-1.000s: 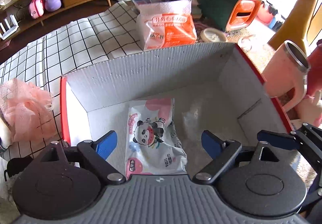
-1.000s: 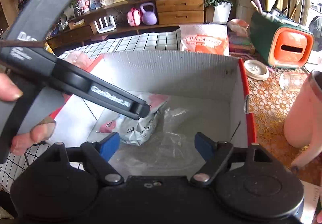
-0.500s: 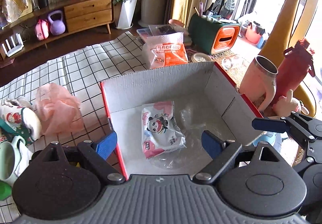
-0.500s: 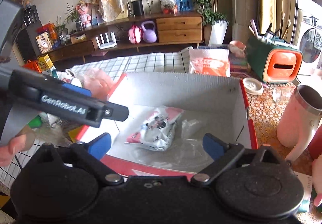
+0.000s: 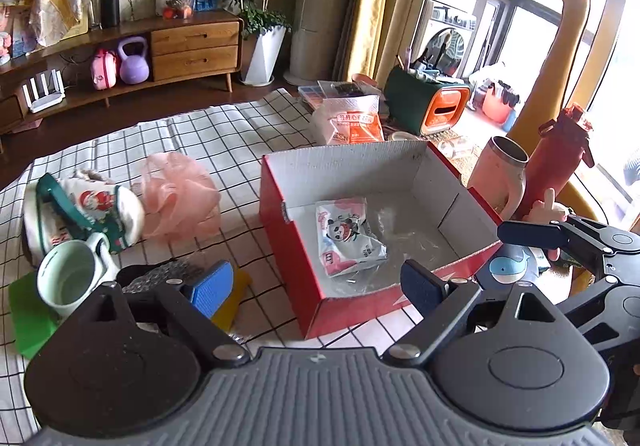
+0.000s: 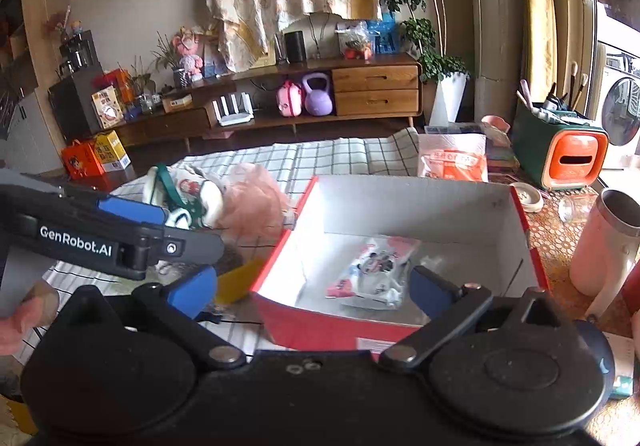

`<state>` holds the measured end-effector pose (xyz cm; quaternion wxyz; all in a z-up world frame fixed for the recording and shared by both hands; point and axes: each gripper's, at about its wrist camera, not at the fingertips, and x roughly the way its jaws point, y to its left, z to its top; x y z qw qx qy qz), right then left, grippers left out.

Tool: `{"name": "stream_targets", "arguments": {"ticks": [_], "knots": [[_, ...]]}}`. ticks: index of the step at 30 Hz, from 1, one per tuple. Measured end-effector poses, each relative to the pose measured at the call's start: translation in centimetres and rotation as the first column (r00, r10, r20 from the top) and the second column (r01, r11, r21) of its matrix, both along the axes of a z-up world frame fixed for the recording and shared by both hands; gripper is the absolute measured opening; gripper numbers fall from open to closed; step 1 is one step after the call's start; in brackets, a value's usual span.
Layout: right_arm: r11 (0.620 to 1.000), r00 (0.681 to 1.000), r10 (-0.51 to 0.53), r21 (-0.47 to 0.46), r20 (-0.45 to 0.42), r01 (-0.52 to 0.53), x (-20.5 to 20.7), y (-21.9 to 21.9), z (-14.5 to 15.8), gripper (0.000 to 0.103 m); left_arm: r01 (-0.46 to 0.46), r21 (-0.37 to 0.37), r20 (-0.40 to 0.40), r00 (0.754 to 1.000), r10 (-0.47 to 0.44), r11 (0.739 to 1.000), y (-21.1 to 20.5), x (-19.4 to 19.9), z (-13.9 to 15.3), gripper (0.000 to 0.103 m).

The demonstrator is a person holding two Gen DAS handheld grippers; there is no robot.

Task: Organize soft objects
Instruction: 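Withdraw both grippers from the red box back toward the sponges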

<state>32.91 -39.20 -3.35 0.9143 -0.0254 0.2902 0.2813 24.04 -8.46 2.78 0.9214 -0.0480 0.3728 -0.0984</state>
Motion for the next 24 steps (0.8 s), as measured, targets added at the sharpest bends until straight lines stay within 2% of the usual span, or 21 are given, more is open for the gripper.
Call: {"name": "stream_targets", "arguments": {"ticks": [11,20,24], "knots": [[0.997,0.998,0.058,0.052,0.032,-0.060,-4.2,4.6,0.1,0.103,-0.079,-0.045,0.048,0.996,0.081,0.996,7.7,-6.2,-0.9,0.101],[0.996,0.995,0.080,0.041,0.053,-0.082,-6.0,8.4,-1.2,0.103,-0.209,-0.036,0.110,0.971,0.212,0.977,14.2,-9.2,-2.4,0.103],[0.995,0.995,0.091,0.033,0.041,-0.092,-6.2,9.7,-2.1,0.103,-0.242,-0.043,0.100,0.964,0.245,0.969,17.0,-9.6,-3.5,0.103]]}}
